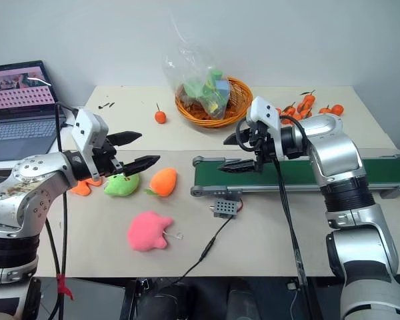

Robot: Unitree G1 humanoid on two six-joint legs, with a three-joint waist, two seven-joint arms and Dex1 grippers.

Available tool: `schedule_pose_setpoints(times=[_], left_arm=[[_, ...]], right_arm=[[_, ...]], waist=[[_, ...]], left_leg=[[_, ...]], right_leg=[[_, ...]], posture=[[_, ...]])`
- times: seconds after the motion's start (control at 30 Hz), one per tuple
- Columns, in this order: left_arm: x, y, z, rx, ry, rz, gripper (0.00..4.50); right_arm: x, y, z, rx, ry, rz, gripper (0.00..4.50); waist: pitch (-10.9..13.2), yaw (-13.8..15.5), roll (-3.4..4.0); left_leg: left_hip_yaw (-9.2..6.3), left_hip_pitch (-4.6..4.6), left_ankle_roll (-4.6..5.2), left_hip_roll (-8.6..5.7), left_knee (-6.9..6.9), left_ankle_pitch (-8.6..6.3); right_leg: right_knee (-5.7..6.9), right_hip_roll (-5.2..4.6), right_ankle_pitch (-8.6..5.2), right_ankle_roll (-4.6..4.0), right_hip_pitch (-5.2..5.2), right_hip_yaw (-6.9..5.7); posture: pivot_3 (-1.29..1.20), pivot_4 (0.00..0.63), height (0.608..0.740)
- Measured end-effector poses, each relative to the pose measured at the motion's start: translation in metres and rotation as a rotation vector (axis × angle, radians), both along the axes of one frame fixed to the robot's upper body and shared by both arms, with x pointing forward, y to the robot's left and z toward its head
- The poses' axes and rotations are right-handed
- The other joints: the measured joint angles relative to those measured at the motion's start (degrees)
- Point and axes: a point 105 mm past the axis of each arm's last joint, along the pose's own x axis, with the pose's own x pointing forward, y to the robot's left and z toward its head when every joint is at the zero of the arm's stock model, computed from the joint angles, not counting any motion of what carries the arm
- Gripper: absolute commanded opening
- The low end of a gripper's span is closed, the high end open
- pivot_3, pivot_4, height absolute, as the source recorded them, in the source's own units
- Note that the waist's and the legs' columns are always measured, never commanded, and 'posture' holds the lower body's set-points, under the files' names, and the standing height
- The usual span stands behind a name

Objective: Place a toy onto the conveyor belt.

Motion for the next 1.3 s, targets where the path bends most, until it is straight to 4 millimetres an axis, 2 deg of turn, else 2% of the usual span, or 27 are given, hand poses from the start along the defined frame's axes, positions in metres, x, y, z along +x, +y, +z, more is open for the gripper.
schedule_pose_setpoints(times=[0.23,0.37,0.47,0.53,0.73,0.83,0.93,1.0,1.1,1.27,1.3], left_arm=[[0.000,0.003,-0.007,-0.014,0.020,0.017,4.46],[-0.004,0.027,-0.026,-0.128,0.101,0.127,4.46],[-0.009,0.049,-0.033,-0.208,0.133,0.215,4.46],[-0.008,0.068,-0.032,-0.251,0.123,0.301,4.46],[0.002,0.150,-0.038,-0.428,0.096,0.719,4.46],[0.002,0.191,-0.051,-0.545,0.150,0.943,4.46],[-0.002,0.218,-0.073,-0.660,0.233,1.101,4.46],[-0.005,0.226,-0.089,-0.742,0.300,1.160,4.46],[-0.006,0.228,-0.104,-0.804,0.365,1.188,4.46],[-0.004,0.231,-0.128,-1.019,0.463,1.182,4.46],[-0.004,0.230,-0.140,-1.055,0.511,1.187,4.46]], right_arm=[[-0.005,-0.003,0.000,-0.018,0.011,0.017,4.50],[-0.008,-0.004,-0.001,-0.030,0.027,0.033,4.50],[-0.008,-0.004,-0.002,-0.034,0.033,0.039,4.50],[-0.009,-0.003,-0.003,-0.037,0.035,0.041,4.50],[-0.008,0.001,-0.007,-0.037,0.048,0.051,4.50],[-0.008,0.003,-0.011,-0.043,0.059,0.063,4.50],[-0.007,0.004,-0.013,-0.044,0.066,0.067,4.50],[-0.007,0.004,-0.014,-0.049,0.066,0.065,4.50],[-0.006,0.003,-0.014,-0.058,0.063,0.062,4.50],[-0.005,0.003,-0.012,-0.060,0.057,0.062,4.50],[-0.005,0.002,-0.011,-0.063,0.056,0.058,4.50]], waist=[[0.0,0.0,0.00],[0.0,-0.3,0.00],[0.0,-0.1,0.00],[0.0,0.0,0.00],[0.0,0.2,0.00],[0.0,0.2,-0.02],[0.0,0.2,-0.03],[0.0,0.2,-0.04],[0.0,0.2,-0.07],[-0.1,0.1,-0.08],[-0.1,0.0,-0.09]], left_leg=[[0.09,0.02,0.00,0.06,0.00,-0.04],[0.16,0.04,-0.10,0.26,0.00,-0.12],[0.16,0.04,-0.14,0.32,0.00,-0.12],[0.16,0.05,-0.16,0.31,0.00,-0.12],[0.17,0.09,-0.17,0.31,0.01,-0.13],[0.18,0.08,-0.19,0.31,0.03,-0.14],[0.18,0.08,-0.19,0.31,0.04,-0.15],[0.18,0.07,-0.19,0.31,0.05,-0.15],[0.18,0.06,-0.19,0.31,0.07,-0.15],[0.18,0.08,-0.20,0.31,0.07,-0.15],[0.19,0.07,-0.20,0.31,0.07,-0.16]], right_leg=[[-0.02,0.06,0.01,-0.01,-0.01,0.08],[-0.03,0.31,0.06,-0.10,-0.07,0.16],[-0.03,0.41,0.09,-0.16,-0.08,0.18],[-0.04,0.41,0.11,-0.19,-0.06,0.18],[-0.04,0.42,0.12,-0.21,-0.04,0.18],[-0.05,0.43,0.13,-0.20,-0.04,0.17],[-0.06,0.43,0.13,-0.20,-0.04,0.17],[-0.05,0.43,0.13,-0.20,-0.04,0.16],[-0.04,0.43,0.14,-0.19,-0.04,0.16],[-0.03,0.43,0.14,-0.19,-0.04,0.17],[-0.02,0.43,0.14,-0.19,-0.05,0.17]], posture=[[0.00,0.150,0.740],[0.00,0.150,0.740],[0.00,0.150,0.740],[0.00,0.150,0.740],[0.00,0.150,0.740],[0.00,0.150,0.740],[0.00,0.150,0.740],[0.00,0.150,0.740],[0.00,0.150,0.740],[0.00,0.150,0.740],[0.00,0.150,0.740]])
